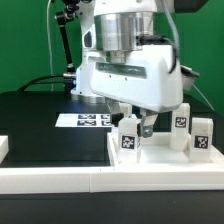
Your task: Assemble square table
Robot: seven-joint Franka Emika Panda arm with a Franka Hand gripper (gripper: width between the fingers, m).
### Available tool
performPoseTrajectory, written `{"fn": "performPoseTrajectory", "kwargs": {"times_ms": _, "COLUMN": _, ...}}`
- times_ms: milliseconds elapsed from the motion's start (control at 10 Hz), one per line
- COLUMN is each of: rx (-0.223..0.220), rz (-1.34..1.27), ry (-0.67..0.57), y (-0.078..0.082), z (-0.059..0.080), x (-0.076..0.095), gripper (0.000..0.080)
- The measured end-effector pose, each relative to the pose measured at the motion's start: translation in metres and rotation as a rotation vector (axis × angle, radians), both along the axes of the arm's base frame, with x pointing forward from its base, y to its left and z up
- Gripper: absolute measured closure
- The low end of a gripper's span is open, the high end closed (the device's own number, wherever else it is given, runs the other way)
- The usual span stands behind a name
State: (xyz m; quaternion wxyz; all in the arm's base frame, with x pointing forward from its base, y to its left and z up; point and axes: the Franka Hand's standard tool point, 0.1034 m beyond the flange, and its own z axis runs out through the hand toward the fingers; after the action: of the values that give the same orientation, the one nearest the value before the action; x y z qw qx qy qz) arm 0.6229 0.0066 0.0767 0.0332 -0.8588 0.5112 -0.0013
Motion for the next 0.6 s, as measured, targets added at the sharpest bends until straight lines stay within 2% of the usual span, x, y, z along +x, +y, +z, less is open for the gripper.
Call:
{"fn": "performPoseTrajectory", "kwargs": {"times_ms": 200, "rx": -0.021, "rz": 0.204, "ry": -0.006, "y": -0.0002, "z": -0.0002, "x": -0.0003, "gripper": 0.0151}}
{"fn": "performPoseTrajectory", "kwargs": {"times_ms": 600, "rx": -0.033, "rz": 0.463, "ry": -0.018, "y": -0.0006, "z": -0.0002, "x": -0.0003, "gripper": 0.0151}}
